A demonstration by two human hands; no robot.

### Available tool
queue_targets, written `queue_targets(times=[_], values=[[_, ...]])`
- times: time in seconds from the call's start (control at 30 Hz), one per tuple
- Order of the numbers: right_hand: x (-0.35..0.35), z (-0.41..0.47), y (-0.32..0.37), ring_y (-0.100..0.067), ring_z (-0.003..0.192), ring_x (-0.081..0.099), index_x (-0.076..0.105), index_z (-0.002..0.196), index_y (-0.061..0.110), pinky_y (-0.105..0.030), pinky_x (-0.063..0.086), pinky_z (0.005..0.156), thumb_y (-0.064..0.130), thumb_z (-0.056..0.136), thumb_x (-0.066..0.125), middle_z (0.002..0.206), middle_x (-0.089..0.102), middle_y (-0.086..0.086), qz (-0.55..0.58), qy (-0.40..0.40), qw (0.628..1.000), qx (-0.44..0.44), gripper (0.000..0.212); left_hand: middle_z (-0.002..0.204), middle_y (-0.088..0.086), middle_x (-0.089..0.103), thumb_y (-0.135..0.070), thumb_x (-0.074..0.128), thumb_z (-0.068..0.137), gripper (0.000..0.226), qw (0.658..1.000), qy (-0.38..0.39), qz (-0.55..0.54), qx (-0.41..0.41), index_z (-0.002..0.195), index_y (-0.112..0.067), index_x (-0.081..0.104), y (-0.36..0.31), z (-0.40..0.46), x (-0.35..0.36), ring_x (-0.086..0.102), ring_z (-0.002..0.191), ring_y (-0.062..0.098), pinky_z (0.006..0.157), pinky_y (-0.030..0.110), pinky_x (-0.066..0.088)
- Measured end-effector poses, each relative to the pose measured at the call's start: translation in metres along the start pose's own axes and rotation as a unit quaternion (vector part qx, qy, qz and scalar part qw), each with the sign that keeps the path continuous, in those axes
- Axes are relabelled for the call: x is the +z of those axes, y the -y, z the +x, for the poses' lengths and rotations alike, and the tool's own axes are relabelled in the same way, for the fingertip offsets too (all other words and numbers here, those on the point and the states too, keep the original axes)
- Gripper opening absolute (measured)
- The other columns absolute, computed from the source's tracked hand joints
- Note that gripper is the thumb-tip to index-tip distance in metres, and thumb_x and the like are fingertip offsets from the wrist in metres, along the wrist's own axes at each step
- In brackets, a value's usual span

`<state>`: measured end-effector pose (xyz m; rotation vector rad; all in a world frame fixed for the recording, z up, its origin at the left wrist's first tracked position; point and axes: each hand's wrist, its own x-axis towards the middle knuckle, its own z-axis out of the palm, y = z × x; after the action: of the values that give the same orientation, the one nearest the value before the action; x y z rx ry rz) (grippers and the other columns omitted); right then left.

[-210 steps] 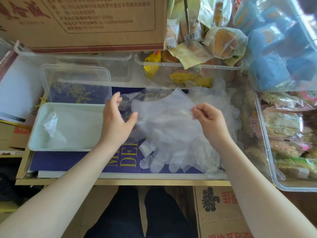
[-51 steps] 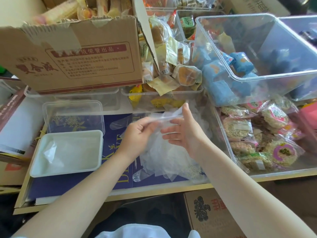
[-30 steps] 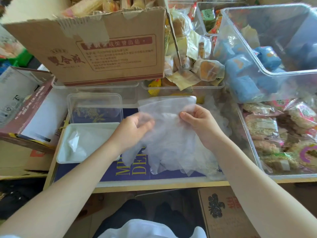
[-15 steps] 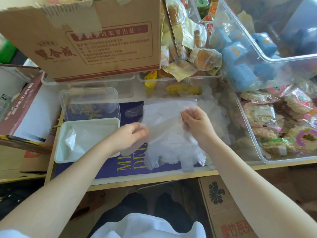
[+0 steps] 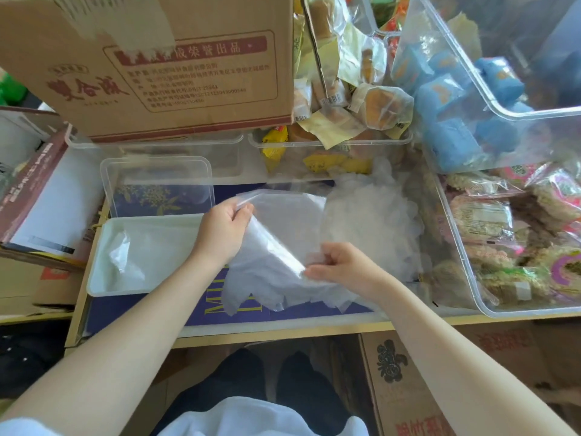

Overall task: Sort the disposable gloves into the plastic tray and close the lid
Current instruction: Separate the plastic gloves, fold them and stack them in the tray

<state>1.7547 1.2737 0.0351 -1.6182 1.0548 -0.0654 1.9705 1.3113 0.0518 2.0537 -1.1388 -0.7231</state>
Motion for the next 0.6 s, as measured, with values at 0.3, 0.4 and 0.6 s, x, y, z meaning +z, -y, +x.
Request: queue_targets(times=[0.3, 0.4, 0.6], values=[[-0.023, 0.020, -0.078, -0.027, 0.129, 0.033, 0.028, 0.139, 0.020, -0.037, 0.030, 0.103, 0.046, 0.085, 0.055, 0.148, 0.024, -0.004, -0.452, -0.052, 0.889, 0.045, 0.065, 0.061, 0.002, 0.042, -0.027, 0.041, 0.098, 0.028, 0.995, -0.010, 0.087, -0.052, 0.075, -0.011, 0.039, 0.013, 0.009, 0.014, 0.039, 0.057, 0.018, 0.050, 0.031, 0.027], [-0.023, 0.027, -0.087, -0.026, 0.127, 0.035, 0.028, 0.139, 0.020, -0.034, 0.030, 0.102, 0.046, 0.089, 0.050, 0.147, 0.026, -0.004, -0.486, -0.069, 0.871, 0.015, 0.060, 0.075, 0.009, 0.052, -0.030, 0.038, 0.099, 0.030, 0.994, -0.002, 0.077, -0.075, 0.095, -0.002, 0.047, 0.015, 0.009, 0.015, 0.045, 0.066, 0.021, 0.054, 0.030, 0.031], [-0.031, 0.038, -0.087, -0.024, 0.099, 0.053, 0.063, 0.108, 0.016, -0.031, 0.040, 0.080, 0.029, 0.098, 0.041, 0.116, 0.054, -0.003, -0.411, -0.104, 0.906, -0.010, 0.027, 0.088, 0.017, 0.061, -0.031, 0.037, 0.099, 0.034, 0.997, 0.018, 0.032, -0.063, 0.094, -0.002, 0.055, 0.019, 0.009, 0.014, 0.049, 0.072, 0.020, 0.060, 0.027, 0.036]])
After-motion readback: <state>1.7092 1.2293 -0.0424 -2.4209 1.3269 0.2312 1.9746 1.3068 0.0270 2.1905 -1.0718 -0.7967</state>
